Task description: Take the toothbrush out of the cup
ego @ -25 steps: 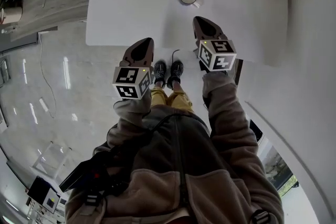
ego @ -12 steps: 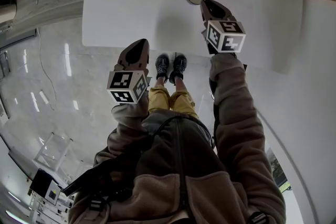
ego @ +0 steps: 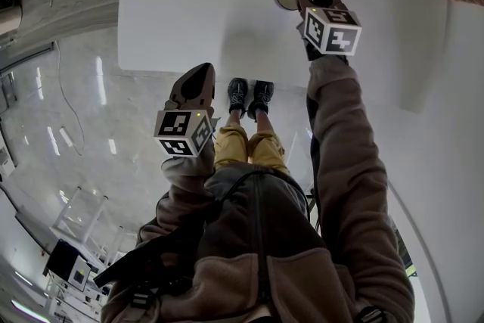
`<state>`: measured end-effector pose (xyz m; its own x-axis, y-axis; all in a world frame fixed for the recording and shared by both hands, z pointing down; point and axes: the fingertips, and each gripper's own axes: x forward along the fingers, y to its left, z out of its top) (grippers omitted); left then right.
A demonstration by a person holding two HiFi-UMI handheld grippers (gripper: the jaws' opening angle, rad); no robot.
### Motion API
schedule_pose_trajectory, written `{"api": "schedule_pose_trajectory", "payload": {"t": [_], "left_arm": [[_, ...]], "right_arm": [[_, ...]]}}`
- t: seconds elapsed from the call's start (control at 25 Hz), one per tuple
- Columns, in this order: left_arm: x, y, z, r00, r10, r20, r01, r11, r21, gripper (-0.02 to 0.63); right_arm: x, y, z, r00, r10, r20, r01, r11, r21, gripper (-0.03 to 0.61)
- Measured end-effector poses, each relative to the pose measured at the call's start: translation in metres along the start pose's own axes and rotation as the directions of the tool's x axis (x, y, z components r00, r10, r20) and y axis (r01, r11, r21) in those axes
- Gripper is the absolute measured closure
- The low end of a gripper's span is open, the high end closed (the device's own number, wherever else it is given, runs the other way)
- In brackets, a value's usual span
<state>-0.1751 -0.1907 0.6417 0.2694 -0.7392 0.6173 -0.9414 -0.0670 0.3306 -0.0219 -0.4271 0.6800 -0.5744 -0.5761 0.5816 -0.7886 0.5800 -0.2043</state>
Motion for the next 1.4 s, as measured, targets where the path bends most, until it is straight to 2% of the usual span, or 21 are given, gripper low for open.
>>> {"api": "schedule_pose_trajectory", "payload": {"t": [0.16, 0.36, 0.64, 0.88, 1.12, 1.4], "left_arm": [[0.001, 0.008, 0.000, 1.000, 0.009, 0.000, -0.009, 1.000, -0.003, 0.609], [-0.002, 0.014, 0.002, 1.000, 0.021, 0.003, -0.021, 1.000, -0.008, 0.609], [-0.008, 0.006, 0.024, 0.999, 0.006, 0.047, -0.006, 1.000, 0.008, 0.609], [-0.015, -0.017, 0.062, 0.992, -0.039, 0.120, 0.034, 0.998, 0.047, 0.609], [-0.034, -0.047, 0.107, 0.973, -0.090, 0.214, 0.070, 0.993, 0.098, 0.609], [-0.074, -0.090, 0.164, 0.928, -0.161, 0.337, 0.102, 0.978, 0.184, 0.609]], "right_arm": [[0.016, -0.003, -0.004, 0.999, -0.009, -0.032, 0.010, 0.999, 0.030, 0.512], [0.020, -0.003, -0.006, 0.998, -0.034, -0.047, 0.035, 0.999, 0.011, 0.525], [-0.005, 0.005, 0.021, 0.998, -0.018, 0.057, 0.020, 0.999, -0.041, 0.531], [-0.063, 0.028, 0.068, 0.986, -0.010, 0.165, 0.025, 0.995, -0.092, 0.531], [-0.135, 0.062, 0.110, 0.963, -0.018, 0.270, 0.056, 0.989, -0.135, 0.531], [-0.219, 0.106, 0.146, 0.929, -0.015, 0.369, 0.083, 0.982, -0.170, 0.532]]}}
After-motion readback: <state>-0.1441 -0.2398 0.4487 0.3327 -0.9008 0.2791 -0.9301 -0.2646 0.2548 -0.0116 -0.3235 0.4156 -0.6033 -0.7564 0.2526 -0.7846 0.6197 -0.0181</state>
